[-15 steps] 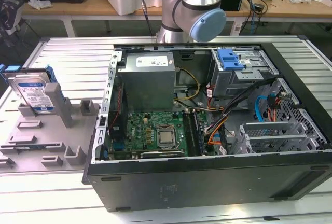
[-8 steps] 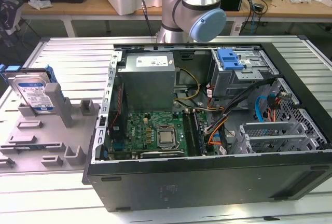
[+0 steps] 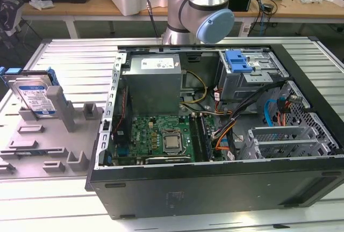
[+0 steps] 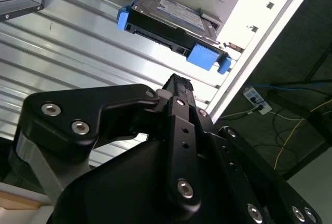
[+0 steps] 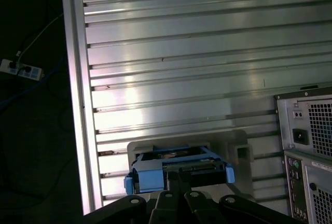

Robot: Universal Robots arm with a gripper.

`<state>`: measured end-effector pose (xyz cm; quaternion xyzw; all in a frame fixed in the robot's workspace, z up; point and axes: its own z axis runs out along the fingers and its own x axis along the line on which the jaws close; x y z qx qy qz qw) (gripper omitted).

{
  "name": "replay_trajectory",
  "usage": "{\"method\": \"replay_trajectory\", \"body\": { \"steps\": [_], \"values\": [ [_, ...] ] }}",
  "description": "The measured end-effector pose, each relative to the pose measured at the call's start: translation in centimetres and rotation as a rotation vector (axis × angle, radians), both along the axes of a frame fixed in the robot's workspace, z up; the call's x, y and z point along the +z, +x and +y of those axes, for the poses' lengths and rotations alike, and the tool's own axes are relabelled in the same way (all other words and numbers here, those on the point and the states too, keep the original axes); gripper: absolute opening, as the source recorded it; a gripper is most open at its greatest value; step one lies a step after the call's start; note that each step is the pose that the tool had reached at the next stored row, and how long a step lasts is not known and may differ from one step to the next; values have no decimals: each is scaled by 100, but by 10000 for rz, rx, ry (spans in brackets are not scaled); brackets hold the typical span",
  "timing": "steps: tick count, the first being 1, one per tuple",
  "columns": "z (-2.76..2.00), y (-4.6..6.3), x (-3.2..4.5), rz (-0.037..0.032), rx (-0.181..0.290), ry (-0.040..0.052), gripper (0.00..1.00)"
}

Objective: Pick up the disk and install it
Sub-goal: 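Pick up the disk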

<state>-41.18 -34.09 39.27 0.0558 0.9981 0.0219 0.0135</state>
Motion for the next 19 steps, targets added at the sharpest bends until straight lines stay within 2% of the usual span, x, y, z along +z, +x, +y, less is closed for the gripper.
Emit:
{"method": "replay_trajectory", "body": {
  "steps": [12,13,14,15,16,19],
  "values": [
    [0,3,0,0,1,0,11],
    [0,3,0,1,1,0,17],
    [0,3,0,0,1,0,29],
    [0,3,0,0,1,0,29],
    [0,4,0,0,1,0,36],
    [0,4,0,0,1,1,36]
  ]
}}
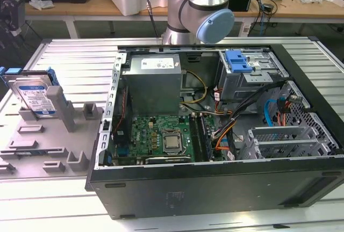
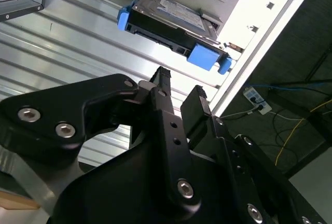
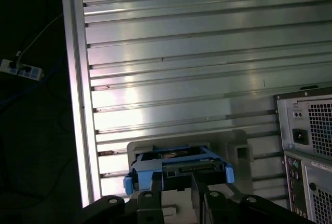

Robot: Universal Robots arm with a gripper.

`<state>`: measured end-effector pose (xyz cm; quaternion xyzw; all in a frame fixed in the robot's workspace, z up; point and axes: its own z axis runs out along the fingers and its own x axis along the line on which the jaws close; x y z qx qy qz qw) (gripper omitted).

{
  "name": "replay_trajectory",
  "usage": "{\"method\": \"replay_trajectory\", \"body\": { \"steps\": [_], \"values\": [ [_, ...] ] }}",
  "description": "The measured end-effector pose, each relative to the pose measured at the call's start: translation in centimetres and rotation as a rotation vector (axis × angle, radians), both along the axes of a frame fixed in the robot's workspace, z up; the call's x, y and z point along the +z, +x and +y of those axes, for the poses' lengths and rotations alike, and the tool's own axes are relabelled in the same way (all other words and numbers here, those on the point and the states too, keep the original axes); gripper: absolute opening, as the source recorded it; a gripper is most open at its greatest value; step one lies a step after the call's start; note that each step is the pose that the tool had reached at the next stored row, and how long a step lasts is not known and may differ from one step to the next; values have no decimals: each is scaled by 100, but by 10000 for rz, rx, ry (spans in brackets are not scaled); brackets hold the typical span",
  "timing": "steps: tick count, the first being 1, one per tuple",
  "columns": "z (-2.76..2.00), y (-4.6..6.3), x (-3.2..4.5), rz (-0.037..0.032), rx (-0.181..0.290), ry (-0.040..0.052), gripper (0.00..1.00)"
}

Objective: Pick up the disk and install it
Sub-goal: 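Pick up the disk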

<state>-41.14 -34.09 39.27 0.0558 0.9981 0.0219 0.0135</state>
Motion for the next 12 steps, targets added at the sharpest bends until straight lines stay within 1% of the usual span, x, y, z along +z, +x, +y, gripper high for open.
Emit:
{"method": "replay_trajectory", "body": {
  "steps": [5,6,7,8,11,12],
  "values": [
    [0,1,0,0,-1,0,37],
    [0,1,0,0,0,0,43],
    [0,1,0,0,0,0,43],
    [0,1,0,0,0,0,50],
    [0,2,-1,0,27,-7,50],
    [0,2,-2,0,146,-10,50]
  ]
}}
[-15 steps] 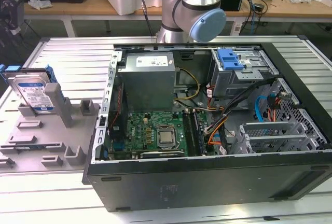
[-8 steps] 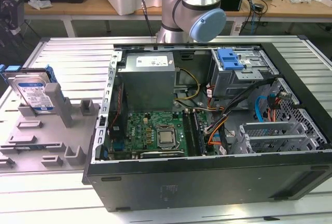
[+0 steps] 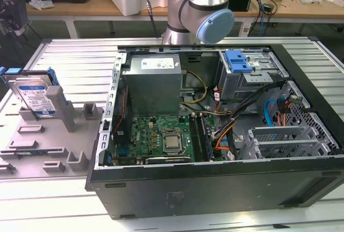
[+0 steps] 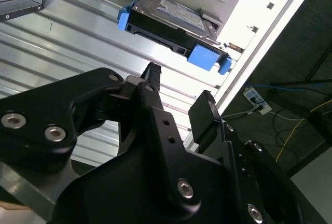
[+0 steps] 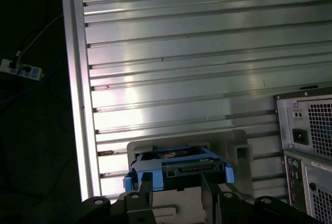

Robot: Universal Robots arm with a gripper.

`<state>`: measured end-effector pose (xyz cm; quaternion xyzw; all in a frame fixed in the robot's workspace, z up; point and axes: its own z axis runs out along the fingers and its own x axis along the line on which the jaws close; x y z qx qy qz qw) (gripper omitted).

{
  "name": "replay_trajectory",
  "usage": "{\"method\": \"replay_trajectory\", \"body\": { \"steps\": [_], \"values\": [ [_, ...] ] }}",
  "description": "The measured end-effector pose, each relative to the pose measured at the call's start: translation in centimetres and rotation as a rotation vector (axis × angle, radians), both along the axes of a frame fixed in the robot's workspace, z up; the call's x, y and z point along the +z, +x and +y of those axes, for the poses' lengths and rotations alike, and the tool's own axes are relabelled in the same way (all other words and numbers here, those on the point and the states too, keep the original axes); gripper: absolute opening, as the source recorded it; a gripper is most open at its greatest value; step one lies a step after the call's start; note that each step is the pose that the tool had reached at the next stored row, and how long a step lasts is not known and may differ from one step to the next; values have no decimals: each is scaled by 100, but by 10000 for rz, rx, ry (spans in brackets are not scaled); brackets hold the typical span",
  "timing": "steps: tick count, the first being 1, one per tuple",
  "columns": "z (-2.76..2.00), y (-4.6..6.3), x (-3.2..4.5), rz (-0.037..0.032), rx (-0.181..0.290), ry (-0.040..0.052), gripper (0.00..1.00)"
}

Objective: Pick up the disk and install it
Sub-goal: 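Pick up the disk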

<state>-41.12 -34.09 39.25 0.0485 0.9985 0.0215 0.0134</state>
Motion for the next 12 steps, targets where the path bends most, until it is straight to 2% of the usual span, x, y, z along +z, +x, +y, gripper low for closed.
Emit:
{"method": "replay_trajectory", "body": {
  "steps": [9,12],
  "values": [
    [0,0,-5,13,1668,-3,50],
    [0,0,-8,25,2382,-4,50]
  ]
}}
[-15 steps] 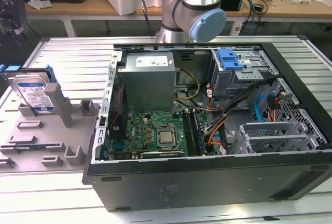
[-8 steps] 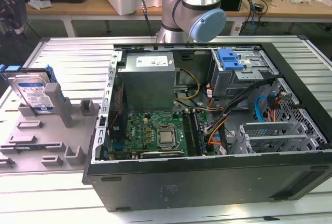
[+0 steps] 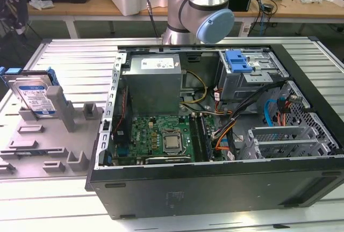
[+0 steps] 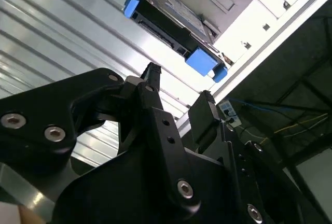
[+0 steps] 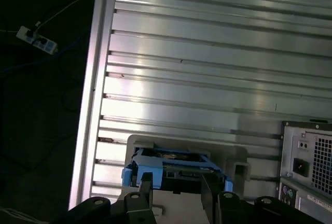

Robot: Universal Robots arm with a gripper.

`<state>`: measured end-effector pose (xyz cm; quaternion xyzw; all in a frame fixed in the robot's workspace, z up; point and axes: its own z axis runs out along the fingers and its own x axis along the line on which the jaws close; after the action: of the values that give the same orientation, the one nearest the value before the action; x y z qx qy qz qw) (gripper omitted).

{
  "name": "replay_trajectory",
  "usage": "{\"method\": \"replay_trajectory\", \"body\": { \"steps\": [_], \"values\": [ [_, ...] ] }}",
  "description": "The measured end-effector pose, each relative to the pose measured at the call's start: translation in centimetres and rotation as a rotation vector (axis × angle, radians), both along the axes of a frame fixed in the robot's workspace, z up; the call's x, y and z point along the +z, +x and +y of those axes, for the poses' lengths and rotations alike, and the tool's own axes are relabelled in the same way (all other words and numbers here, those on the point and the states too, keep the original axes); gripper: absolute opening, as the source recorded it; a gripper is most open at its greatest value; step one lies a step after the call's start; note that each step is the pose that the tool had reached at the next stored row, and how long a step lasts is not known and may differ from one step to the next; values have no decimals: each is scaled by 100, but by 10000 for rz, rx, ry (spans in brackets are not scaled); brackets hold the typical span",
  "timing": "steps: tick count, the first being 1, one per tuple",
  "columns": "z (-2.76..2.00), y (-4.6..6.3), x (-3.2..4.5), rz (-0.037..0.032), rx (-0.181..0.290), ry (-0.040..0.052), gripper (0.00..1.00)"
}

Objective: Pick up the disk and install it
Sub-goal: 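Pick up the disk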

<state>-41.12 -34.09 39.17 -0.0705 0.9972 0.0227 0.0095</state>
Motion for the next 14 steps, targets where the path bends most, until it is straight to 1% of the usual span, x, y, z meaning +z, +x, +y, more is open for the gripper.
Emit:
{"method": "replay_trajectory", "body": {
  "steps": [6,7,8,11,14],
  "values": [
    [0,0,-9,17,1221,0,50],
    [0,0,-11,19,1526,0,50],
    [0,0,-12,21,1690,0,50],
    [0,0,-18,25,2505,-3,50],
    [1,0,-25,26,3218,-5,50]
  ]
}}
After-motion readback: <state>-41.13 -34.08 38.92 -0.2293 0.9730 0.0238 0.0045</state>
